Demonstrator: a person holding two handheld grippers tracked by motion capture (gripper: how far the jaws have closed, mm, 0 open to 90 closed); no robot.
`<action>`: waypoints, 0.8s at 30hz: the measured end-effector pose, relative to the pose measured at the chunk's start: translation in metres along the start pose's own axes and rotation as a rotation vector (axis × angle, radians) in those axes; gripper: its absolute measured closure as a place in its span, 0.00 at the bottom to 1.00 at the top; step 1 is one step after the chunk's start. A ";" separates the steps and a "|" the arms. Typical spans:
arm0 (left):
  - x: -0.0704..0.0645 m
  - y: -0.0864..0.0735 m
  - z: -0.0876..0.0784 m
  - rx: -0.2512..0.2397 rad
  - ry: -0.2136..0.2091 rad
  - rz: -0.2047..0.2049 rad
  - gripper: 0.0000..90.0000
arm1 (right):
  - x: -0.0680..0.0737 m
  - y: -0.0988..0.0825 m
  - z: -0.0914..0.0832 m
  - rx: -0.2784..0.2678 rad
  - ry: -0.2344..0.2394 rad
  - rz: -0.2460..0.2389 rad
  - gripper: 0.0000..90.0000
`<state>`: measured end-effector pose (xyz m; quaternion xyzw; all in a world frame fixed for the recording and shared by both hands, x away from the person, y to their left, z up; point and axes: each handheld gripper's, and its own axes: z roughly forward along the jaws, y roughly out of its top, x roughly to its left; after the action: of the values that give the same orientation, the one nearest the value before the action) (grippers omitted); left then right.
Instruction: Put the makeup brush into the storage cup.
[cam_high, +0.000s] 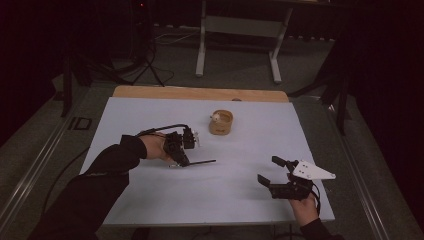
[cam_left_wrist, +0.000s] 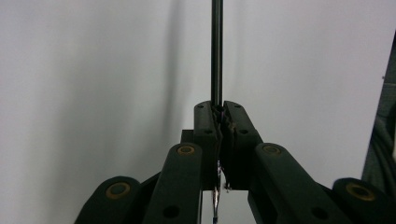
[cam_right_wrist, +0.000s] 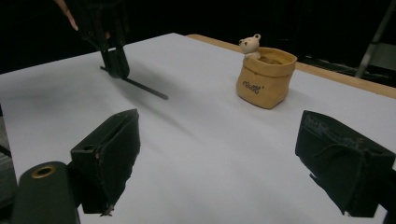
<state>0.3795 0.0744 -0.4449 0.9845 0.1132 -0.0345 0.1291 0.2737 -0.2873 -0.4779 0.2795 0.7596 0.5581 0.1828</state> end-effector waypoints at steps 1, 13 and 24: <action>0.000 0.002 -0.001 0.000 -0.014 0.000 0.95 | 0.001 0.000 0.001 0.003 0.002 -0.004 0.15; -0.006 0.032 -0.005 -0.016 -0.029 0.047 0.95 | 0.009 0.001 0.007 0.037 0.008 -0.026 0.15; -0.014 0.054 -0.010 -0.017 -0.028 0.073 0.95 | 0.012 0.013 0.004 0.070 -0.076 -0.083 0.16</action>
<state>0.3785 0.0236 -0.4208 0.9863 0.0755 -0.0425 0.1402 0.2695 -0.2737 -0.4660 0.2751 0.7822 0.5120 0.2246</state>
